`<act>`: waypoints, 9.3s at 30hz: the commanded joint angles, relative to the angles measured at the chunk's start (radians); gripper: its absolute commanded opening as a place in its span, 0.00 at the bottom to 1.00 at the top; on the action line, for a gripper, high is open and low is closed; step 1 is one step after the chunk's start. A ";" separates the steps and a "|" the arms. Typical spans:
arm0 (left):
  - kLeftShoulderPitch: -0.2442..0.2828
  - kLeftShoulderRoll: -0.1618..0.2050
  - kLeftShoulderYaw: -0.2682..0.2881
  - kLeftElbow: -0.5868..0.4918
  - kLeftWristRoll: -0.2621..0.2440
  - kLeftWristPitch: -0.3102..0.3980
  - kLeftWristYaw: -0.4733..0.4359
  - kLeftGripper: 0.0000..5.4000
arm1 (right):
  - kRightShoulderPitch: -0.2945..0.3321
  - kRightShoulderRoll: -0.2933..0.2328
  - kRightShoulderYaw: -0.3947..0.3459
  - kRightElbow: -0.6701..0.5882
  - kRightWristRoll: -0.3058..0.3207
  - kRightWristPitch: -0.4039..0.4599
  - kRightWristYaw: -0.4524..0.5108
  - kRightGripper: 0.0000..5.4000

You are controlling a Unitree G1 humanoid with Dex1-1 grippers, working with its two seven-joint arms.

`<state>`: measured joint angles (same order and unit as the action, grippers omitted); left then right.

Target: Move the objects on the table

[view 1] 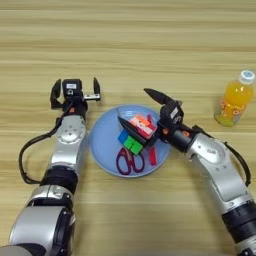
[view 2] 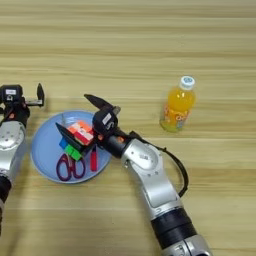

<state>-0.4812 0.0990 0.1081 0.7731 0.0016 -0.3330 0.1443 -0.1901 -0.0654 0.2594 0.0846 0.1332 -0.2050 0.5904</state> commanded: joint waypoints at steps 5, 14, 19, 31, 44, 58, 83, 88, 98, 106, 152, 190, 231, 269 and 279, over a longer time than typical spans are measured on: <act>0.005 0.001 -0.004 -0.008 0.013 0.013 0.004 1.00 | -0.051 -0.032 -0.100 -0.119 0.031 0.004 -0.061 1.00; 0.003 0.000 -0.004 -0.005 0.013 0.013 0.005 1.00 | -0.081 -0.085 -0.248 -0.175 0.076 0.009 -0.138 1.00; 0.003 0.000 -0.004 -0.006 0.013 0.013 0.005 1.00 | -0.101 -0.130 -0.370 -0.135 0.065 -0.036 -0.217 1.00; 0.001 0.004 -0.003 0.002 0.013 0.010 0.002 1.00 | -0.213 -0.249 -0.609 0.121 0.006 -0.110 -0.472 1.00; 0.001 0.003 -0.003 0.002 0.012 0.010 0.002 1.00 | -0.299 -0.335 -0.589 0.488 -0.097 -0.110 -0.569 1.00; 0.004 0.006 -0.002 -0.004 0.009 0.001 -0.008 1.00 | -0.411 -0.369 -0.553 0.875 -0.112 -0.159 -0.560 1.00; 0.233 -0.004 -0.100 -0.638 0.031 0.133 -0.114 1.00 | -0.429 -0.355 -0.526 0.920 -0.103 -0.185 -0.567 1.00; 0.335 -0.033 -0.177 -0.826 0.008 0.244 -0.185 1.00 | -0.428 -0.347 -0.522 0.915 -0.105 -0.187 -0.575 1.00; 0.452 -0.071 -0.312 -0.915 0.007 0.348 -0.280 1.00 | -0.427 -0.334 -0.513 0.908 -0.107 -0.190 -0.593 1.00; 0.495 -0.032 -0.383 -0.954 0.042 0.388 -0.343 1.00 | -0.426 -0.326 -0.507 0.901 -0.108 -0.192 -0.600 1.00; 0.536 0.018 -0.416 -0.788 0.066 0.338 -0.366 1.00 | -0.423 -0.294 -0.494 0.880 -0.103 -0.185 -0.613 1.00; 0.522 -0.021 -0.357 -0.736 0.036 0.239 -0.384 0.61 | -0.421 -0.287 -0.491 0.869 -0.108 -0.181 -0.622 1.00; 0.329 0.026 0.000 -0.424 0.040 0.065 -0.089 0.61 | -0.423 -0.289 -0.487 0.879 -0.106 -0.180 -0.623 1.00; 0.269 0.003 -0.034 -0.196 0.040 0.002 -0.099 0.94 | -0.421 -0.295 -0.491 0.878 -0.104 -0.183 -0.619 1.00; 0.265 0.006 -0.031 -0.216 0.033 -0.024 -0.100 1.00 | -0.420 -0.295 -0.492 0.874 -0.103 -0.184 -0.621 1.00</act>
<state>-0.2109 0.1016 0.0752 0.5675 0.0354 -0.3486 0.0455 -0.6052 -0.3535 -0.2310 0.9584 0.0242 -0.3854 -0.0334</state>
